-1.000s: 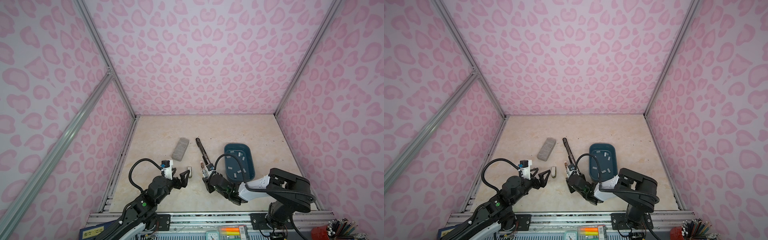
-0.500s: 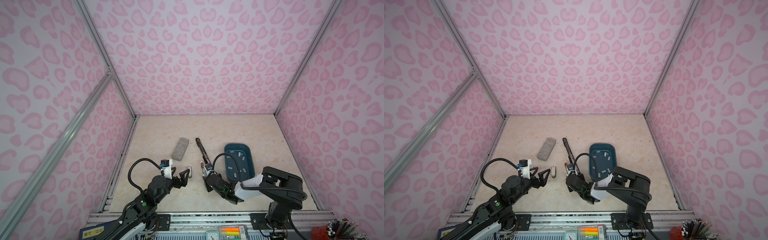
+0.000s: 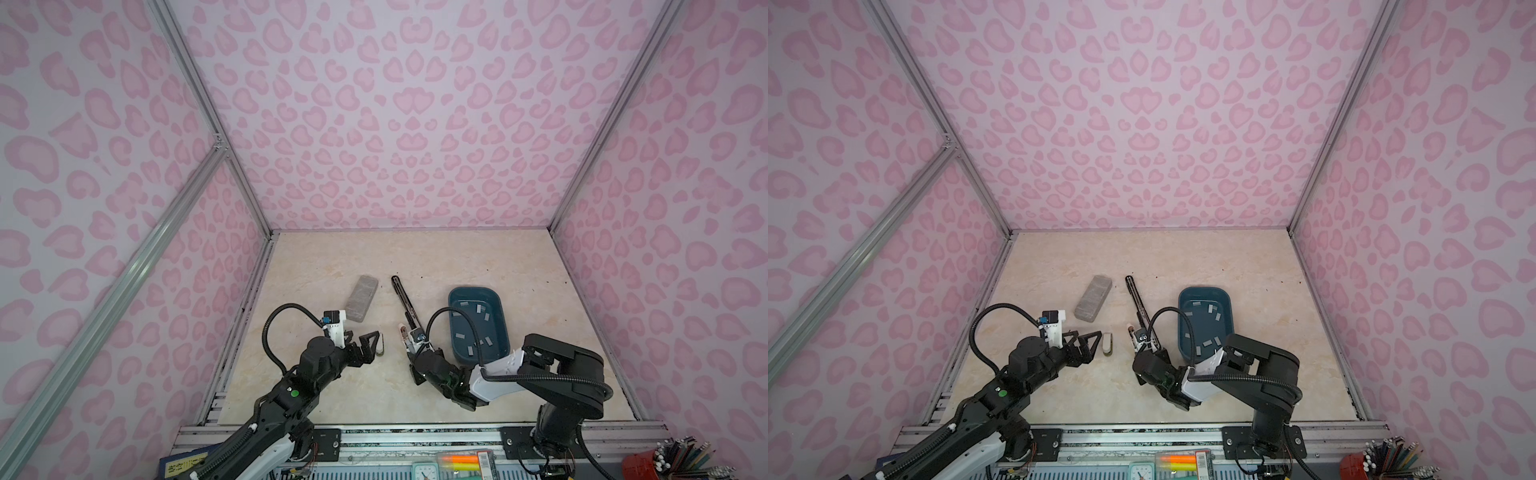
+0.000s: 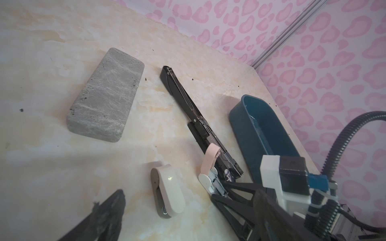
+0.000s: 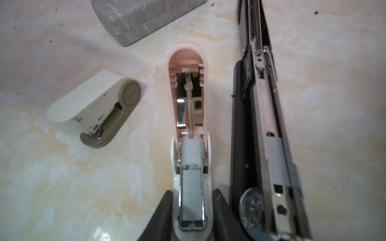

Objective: Load the staples into the stapler

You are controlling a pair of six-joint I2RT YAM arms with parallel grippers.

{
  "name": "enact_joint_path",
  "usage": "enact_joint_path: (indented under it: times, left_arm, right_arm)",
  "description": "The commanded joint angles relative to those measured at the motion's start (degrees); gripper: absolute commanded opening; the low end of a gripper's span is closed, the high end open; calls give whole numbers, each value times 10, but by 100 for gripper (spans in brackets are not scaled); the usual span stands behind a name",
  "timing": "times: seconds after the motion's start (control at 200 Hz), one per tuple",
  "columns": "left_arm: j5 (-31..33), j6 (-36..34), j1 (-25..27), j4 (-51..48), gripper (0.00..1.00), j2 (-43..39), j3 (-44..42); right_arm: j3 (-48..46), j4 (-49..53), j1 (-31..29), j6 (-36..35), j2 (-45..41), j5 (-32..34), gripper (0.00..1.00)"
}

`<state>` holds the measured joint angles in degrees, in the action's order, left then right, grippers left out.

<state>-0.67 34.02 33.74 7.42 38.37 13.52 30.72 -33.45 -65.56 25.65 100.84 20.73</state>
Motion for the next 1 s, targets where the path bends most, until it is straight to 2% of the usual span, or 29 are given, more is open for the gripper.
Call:
enact_joint_path:
  times: [0.0, 0.125, 0.255, 0.395, 0.995]
  left_arm:
    - [-9, -6, -2, 28, 94, 26, 20]
    - [-11, -17, -2, 31, 91, 65, 36]
    - [-7, -33, -2, 30, 79, 103, 56]
    - [-3, -48, -2, 31, 72, 139, 64]
    - [10, -90, 19, 82, 64, 251, 92]
  right_arm:
    - [-9, 19, -6, -7, -1, -18, 31]
    - [-8, 10, -11, -12, 0, -24, 29]
    - [-5, 1, -15, -14, 6, -25, 28]
    - [-7, -17, -17, -11, 15, -30, 27]
    - [-22, -99, -37, -25, 51, -22, 23]
